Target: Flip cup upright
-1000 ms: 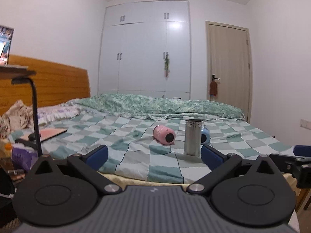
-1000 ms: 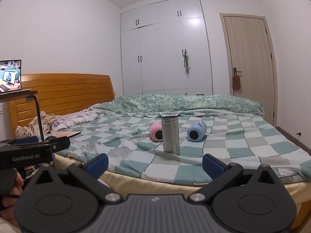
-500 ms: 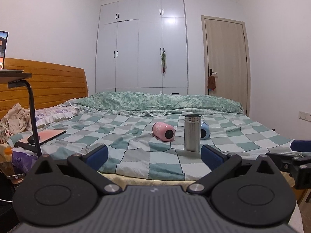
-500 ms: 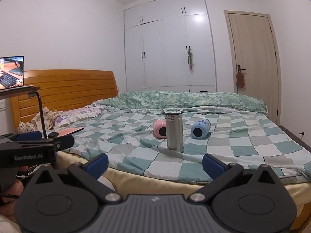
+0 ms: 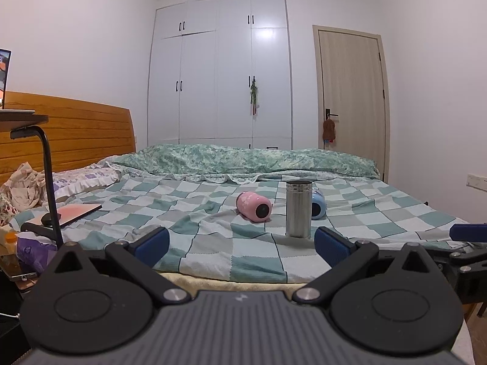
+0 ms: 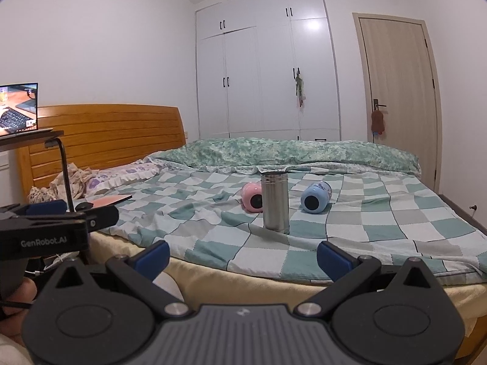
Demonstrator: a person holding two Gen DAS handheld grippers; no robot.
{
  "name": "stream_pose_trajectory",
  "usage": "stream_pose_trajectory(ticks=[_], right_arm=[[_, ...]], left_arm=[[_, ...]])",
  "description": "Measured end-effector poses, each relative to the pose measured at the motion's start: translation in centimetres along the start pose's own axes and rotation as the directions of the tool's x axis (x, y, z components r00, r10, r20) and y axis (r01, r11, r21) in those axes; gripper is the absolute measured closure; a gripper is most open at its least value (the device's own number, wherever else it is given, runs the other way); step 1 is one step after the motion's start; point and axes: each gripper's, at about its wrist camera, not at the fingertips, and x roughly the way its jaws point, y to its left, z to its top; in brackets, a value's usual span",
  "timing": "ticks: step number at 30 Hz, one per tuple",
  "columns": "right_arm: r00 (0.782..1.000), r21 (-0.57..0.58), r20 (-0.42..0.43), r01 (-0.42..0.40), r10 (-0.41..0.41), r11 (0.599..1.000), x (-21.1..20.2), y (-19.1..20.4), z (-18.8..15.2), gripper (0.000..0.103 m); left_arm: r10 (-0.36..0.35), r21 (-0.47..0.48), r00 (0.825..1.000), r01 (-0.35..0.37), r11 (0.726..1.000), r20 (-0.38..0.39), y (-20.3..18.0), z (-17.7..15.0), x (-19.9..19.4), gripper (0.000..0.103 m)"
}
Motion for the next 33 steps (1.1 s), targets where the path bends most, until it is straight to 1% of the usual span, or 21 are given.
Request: stream_pose_trajectory(ticks=[20,33], right_arm=[[1.000,0.020,-0.012,0.001,-0.001,1.000,0.12,-0.18,-0.16,0.000],[1.000,0.012,-0.014,-0.005,0.005,1.000,0.24,-0.32,-0.11,0.000]], left_arm=[[-0.006,-0.007,1.000,0.006,1.000,-0.005,-0.07,-0.11,-0.03,0.000],[-0.009,-0.004,1.000,0.009,1.000,-0.005,-0.03,-0.20,-0.11,0.000]])
